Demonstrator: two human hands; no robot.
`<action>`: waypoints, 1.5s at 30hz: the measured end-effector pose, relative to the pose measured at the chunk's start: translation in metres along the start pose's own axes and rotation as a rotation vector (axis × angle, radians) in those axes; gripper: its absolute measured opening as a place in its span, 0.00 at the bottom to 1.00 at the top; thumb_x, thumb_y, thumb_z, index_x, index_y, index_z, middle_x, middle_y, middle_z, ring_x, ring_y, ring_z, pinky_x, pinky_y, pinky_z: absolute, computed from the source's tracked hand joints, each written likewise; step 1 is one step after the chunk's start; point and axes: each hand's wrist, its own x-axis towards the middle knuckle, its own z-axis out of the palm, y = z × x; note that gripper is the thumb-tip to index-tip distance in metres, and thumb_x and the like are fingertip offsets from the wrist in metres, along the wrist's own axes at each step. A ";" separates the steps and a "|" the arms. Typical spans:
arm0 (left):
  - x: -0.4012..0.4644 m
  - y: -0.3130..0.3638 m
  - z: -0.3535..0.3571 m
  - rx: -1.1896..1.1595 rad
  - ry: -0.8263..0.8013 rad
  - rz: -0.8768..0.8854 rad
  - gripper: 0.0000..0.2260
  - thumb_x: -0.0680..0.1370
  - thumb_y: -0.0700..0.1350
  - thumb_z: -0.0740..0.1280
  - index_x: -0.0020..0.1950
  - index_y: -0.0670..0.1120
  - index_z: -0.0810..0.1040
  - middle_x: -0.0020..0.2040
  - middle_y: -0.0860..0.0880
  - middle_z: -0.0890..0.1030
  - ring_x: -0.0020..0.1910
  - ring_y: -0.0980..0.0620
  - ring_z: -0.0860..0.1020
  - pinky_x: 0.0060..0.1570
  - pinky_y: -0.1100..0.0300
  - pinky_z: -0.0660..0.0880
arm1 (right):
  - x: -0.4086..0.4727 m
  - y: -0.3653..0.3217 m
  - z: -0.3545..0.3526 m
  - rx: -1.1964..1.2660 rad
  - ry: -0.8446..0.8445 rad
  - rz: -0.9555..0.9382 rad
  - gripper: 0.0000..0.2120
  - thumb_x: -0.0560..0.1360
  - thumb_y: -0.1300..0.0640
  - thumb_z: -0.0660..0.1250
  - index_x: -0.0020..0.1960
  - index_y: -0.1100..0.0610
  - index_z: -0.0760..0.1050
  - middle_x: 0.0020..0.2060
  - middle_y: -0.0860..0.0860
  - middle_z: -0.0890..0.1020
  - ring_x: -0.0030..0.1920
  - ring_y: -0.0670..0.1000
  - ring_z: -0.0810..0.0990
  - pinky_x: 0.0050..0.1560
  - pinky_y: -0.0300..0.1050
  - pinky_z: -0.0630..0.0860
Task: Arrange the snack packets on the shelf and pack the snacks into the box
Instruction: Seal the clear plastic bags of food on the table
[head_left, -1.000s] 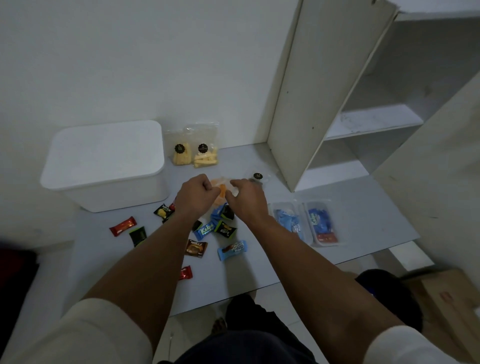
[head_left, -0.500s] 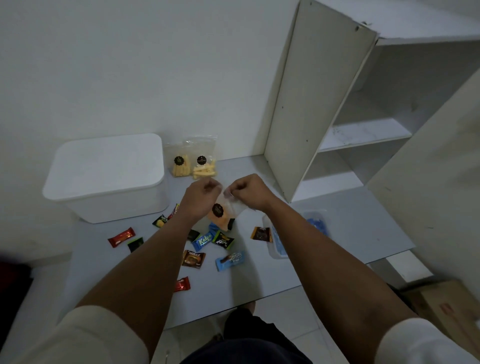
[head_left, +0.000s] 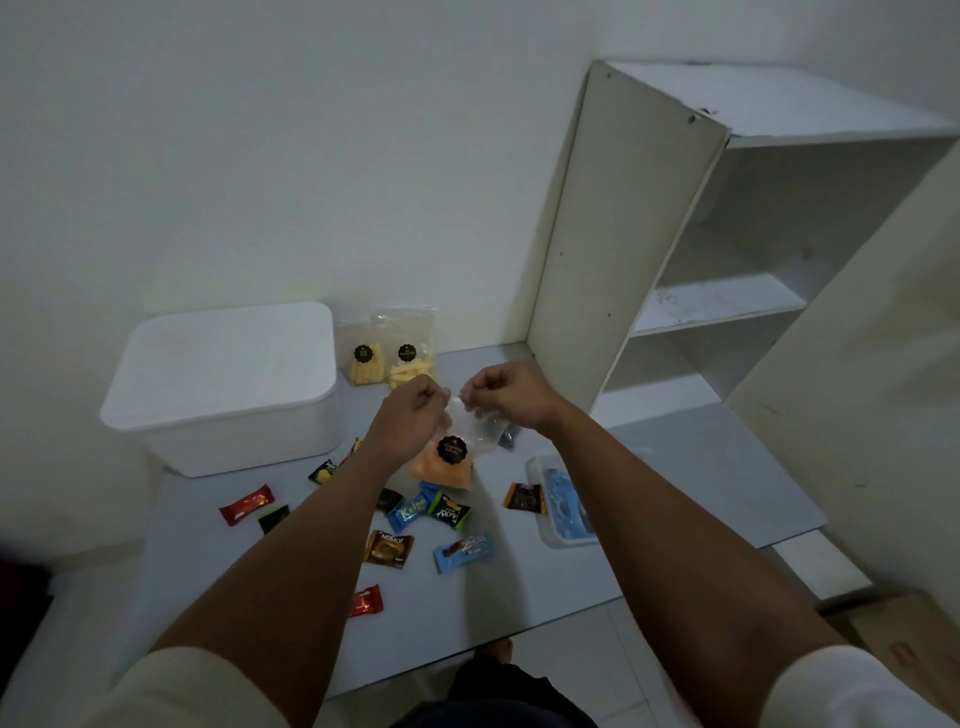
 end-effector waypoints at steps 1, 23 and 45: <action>0.000 0.004 -0.001 -0.020 -0.018 0.007 0.12 0.83 0.48 0.62 0.44 0.42 0.75 0.37 0.45 0.85 0.37 0.48 0.83 0.45 0.51 0.78 | -0.001 -0.003 0.000 -0.020 -0.017 0.003 0.04 0.76 0.62 0.73 0.50 0.62 0.84 0.40 0.53 0.87 0.39 0.48 0.83 0.49 0.49 0.81; -0.006 0.032 -0.013 0.045 -0.017 0.049 0.10 0.85 0.43 0.59 0.46 0.41 0.74 0.37 0.51 0.80 0.31 0.61 0.76 0.32 0.69 0.71 | -0.002 -0.012 -0.004 -0.012 -0.023 -0.014 0.05 0.75 0.58 0.74 0.44 0.59 0.81 0.36 0.53 0.83 0.39 0.50 0.82 0.45 0.49 0.78; -0.013 0.030 -0.013 -0.172 -0.020 -0.064 0.10 0.80 0.46 0.67 0.43 0.43 0.83 0.42 0.44 0.85 0.39 0.53 0.80 0.43 0.58 0.77 | -0.016 -0.012 -0.007 0.125 -0.047 0.021 0.05 0.77 0.57 0.73 0.46 0.59 0.81 0.38 0.54 0.84 0.38 0.46 0.83 0.34 0.36 0.75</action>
